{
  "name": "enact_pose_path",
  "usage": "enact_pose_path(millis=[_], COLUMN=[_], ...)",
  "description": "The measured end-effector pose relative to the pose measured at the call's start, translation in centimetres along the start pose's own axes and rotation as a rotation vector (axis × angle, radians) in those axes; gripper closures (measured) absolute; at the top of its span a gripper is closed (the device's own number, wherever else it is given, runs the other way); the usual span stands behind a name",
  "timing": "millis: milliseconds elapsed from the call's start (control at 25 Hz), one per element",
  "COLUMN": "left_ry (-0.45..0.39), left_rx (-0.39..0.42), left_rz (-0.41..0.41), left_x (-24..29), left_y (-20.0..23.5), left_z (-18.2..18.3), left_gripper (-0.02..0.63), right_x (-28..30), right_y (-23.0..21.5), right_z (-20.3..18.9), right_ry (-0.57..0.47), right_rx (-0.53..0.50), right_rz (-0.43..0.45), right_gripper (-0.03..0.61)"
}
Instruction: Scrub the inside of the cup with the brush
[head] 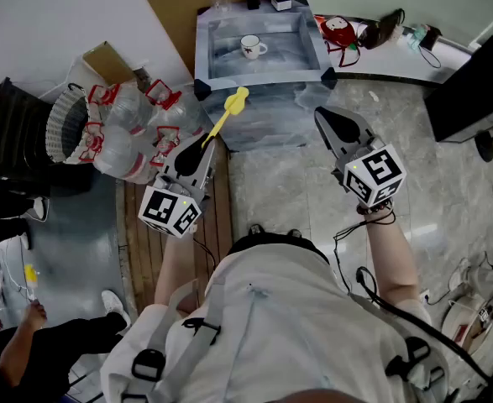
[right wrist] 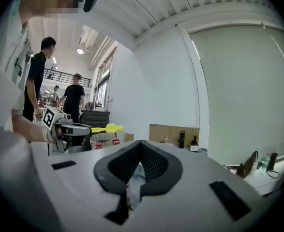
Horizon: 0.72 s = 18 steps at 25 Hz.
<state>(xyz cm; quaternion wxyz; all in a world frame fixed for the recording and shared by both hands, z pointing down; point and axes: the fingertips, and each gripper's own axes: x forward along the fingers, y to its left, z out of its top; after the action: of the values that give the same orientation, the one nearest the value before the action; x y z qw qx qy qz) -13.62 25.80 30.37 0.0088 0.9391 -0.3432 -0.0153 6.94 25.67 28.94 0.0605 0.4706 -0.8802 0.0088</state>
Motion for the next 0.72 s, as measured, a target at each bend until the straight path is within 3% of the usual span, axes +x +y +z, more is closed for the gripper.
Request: enact_pose_path(millis=[720], left_ry=[-0.001], left_rx=[-0.006], left_rz=[-0.003], left_x=[-0.8], left_y=[2.0], left_z=[-0.1], left_gripper=[0.574], right_x=[1.3], right_y=[1.1], right_z=[-0.1], right_ry=[0.002], right_rx=[0.012], right_rz=[-0.001], right_gripper=[0.563])
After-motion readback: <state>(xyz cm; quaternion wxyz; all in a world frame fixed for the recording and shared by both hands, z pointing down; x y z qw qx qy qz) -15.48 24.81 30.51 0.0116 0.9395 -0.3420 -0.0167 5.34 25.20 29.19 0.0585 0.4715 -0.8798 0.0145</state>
